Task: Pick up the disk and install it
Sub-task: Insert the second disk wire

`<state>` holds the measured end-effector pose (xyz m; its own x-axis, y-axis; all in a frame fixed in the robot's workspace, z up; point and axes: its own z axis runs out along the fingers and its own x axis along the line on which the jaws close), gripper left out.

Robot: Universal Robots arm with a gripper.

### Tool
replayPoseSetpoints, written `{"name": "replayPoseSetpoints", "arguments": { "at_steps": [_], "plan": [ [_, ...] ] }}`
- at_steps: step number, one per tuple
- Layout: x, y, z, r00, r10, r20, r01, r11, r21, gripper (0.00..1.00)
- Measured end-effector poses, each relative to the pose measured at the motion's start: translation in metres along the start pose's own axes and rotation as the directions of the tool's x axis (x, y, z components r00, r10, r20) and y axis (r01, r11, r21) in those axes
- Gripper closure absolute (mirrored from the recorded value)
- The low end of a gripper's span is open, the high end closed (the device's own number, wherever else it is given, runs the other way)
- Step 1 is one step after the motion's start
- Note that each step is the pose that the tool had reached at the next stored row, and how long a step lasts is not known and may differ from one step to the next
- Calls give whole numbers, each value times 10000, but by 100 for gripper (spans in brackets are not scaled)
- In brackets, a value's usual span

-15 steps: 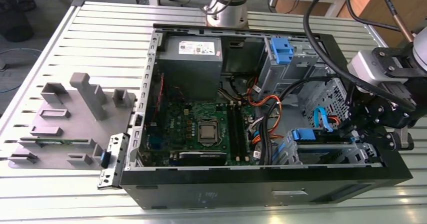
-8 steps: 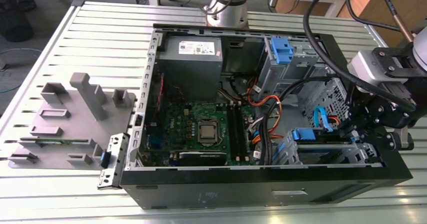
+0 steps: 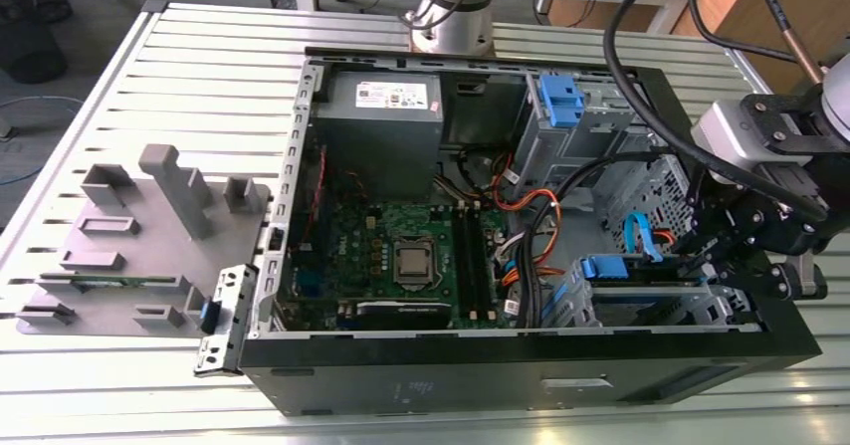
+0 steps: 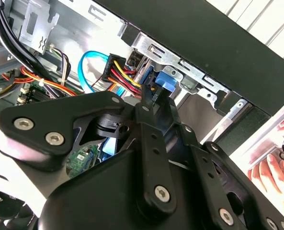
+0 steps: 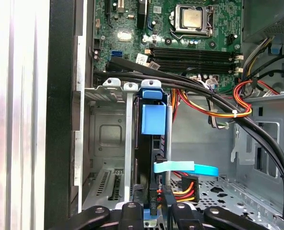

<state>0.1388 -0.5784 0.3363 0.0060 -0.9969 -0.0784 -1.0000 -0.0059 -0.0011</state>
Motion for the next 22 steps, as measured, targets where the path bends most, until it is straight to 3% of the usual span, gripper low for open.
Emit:
{"name": "replayPoseSetpoints", "arguments": {
  "at_steps": [18,19,22],
  "plan": [
    [-3,-35,3,10000,0,-1,0,10000,0,72],
    [-3,-35,3,10000,0,-1,0,10000,0,78],
    [-3,-36,3,10000,0,-1,0,10000,0,84]
  ]
}}
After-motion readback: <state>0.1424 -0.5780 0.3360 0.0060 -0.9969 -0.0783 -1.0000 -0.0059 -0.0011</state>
